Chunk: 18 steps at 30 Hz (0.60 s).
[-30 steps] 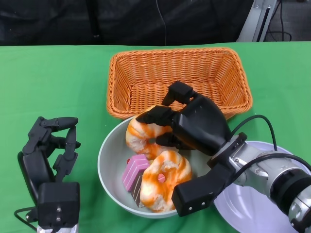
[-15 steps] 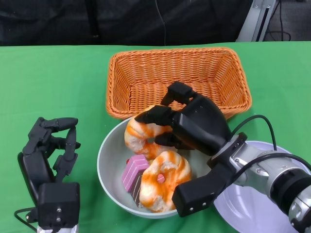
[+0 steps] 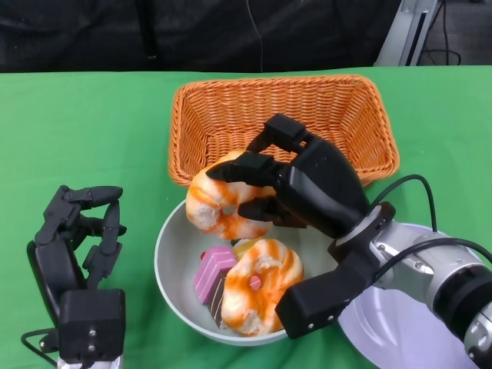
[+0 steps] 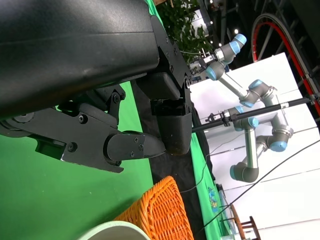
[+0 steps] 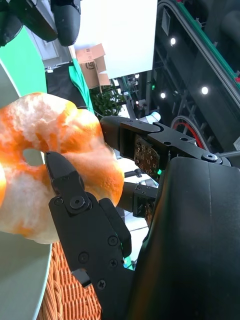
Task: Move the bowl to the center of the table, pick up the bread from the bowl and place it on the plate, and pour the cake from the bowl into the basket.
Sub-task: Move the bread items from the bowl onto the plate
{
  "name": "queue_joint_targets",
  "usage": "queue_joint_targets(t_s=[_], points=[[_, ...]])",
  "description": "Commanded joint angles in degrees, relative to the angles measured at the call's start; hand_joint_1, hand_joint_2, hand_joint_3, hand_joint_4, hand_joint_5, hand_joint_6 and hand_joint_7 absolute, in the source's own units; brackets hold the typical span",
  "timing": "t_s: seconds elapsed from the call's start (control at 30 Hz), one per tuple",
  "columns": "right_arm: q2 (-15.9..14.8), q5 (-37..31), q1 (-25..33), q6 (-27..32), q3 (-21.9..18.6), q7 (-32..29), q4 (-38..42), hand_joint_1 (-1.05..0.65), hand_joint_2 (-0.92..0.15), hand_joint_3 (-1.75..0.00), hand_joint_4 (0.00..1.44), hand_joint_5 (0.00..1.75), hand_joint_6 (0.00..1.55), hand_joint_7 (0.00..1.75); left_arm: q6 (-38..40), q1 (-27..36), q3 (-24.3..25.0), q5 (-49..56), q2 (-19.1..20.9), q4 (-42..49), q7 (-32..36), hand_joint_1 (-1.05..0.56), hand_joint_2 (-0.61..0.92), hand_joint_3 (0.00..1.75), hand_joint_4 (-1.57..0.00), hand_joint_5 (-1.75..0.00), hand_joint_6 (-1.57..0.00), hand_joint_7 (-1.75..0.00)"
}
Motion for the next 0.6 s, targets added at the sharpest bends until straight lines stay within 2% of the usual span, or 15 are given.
queue_joint_targets(t_s=[0.03,0.33,0.5,0.6], points=[[-1.0,1.4,0.9,-0.3,-1.5,0.7,-2.2,-0.16,-0.83,0.0,0.81,1.06,0.97,0.39,-0.7,-0.1,0.0,0.0,1.0,0.4,0.2,-0.21,0.92,0.33,-0.84,-1.32,-0.79,-1.08],[-2.4,3.5,3.2,-1.4,-4.8,2.8,-7.6,-0.2,-0.83,0.0,0.82,1.06,0.99,0.38,-0.1,-0.2,0.3,-0.6,0.8,0.2,0.1,-0.2,0.92,0.31,-0.84,-1.32,-0.81,-1.07],[-3.3,5.8,5.0,-1.6,-7.5,5.5,-11.6,-0.22,-0.83,0.0,0.77,1.25,0.98,0.39,0.1,-0.4,0.4,0.0,1.2,0.5,0.6,-0.19,0.92,0.33,-0.85,-1.34,-0.81,-1.08],[-3.7,7.9,6.4,-1.8,-9.1,8.6,-14.6,-0.2,-0.8,0.0,0.78,1.2,0.97,0.41,-0.1,-0.4,0.5,-0.6,1.3,0.6,-0.2,-0.19,0.92,0.33,-0.84,-1.36,-0.81,-1.08]])
